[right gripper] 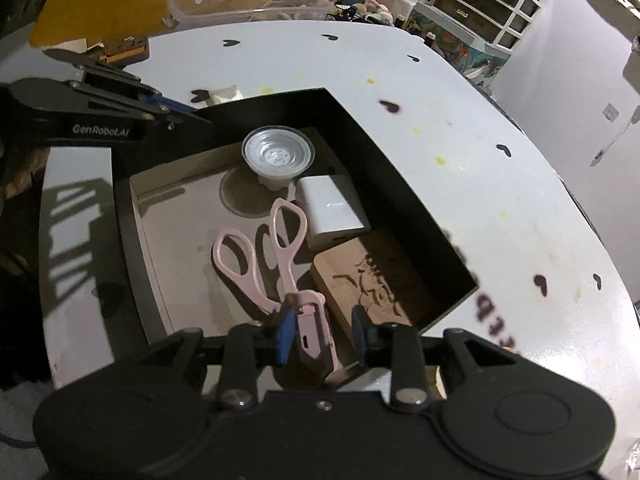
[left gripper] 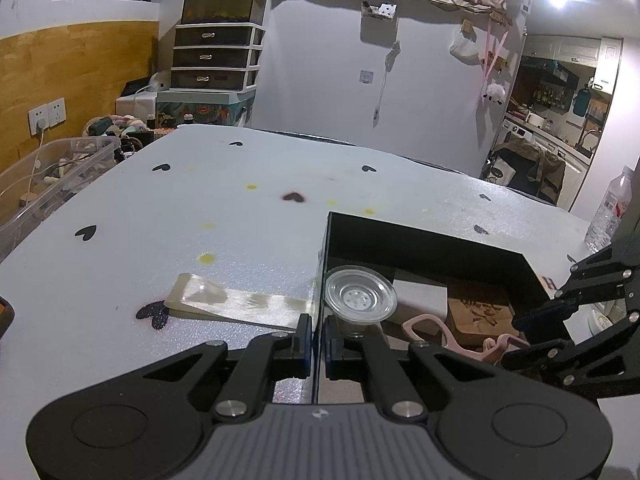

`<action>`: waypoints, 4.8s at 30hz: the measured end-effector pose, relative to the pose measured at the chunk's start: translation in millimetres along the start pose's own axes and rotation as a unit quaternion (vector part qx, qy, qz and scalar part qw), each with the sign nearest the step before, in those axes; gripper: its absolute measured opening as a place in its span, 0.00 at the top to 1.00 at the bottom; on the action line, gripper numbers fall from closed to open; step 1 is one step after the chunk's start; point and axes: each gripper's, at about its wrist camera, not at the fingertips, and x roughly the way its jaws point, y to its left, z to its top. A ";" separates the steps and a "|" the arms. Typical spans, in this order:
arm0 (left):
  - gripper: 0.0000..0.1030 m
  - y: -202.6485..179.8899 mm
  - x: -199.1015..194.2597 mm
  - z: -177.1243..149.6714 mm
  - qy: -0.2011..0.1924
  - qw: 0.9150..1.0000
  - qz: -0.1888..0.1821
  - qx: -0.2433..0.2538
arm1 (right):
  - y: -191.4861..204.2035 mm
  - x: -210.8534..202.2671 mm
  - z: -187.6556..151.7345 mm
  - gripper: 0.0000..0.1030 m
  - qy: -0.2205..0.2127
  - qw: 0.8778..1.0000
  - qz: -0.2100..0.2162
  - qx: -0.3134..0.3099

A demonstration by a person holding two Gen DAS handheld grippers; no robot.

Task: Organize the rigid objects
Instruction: 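Carry the pink scissors into the black box and open the right tool, then move the right tool back toward the white block on the table, then grasp the white block with its brown stick using the right tool, then carry the white block into the black box and release it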

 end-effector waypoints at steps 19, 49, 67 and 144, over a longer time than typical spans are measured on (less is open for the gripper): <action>0.95 1.3 0.2 -0.4 0.000 1.000 0.000 0.000 | -7.8 -33.9 -7.0 0.55 -0.046 0.997 0.022 0.055; 0.95 -2.9 -7.2 -1.8 0.002 1.000 0.016 0.009 | -28.1 -89.6 -83.7 0.00 -0.183 0.949 -0.036 0.254; 0.95 -3.2 -6.8 -1.7 0.002 1.000 0.016 0.010 | -27.4 -63.4 -147.8 0.00 -0.193 0.941 -0.087 0.265; 0.95 17.1 -7.5 -1.6 0.001 0.999 -0.042 -0.004 | -3.7 25.5 49.3 0.17 -0.081 0.973 0.216 0.027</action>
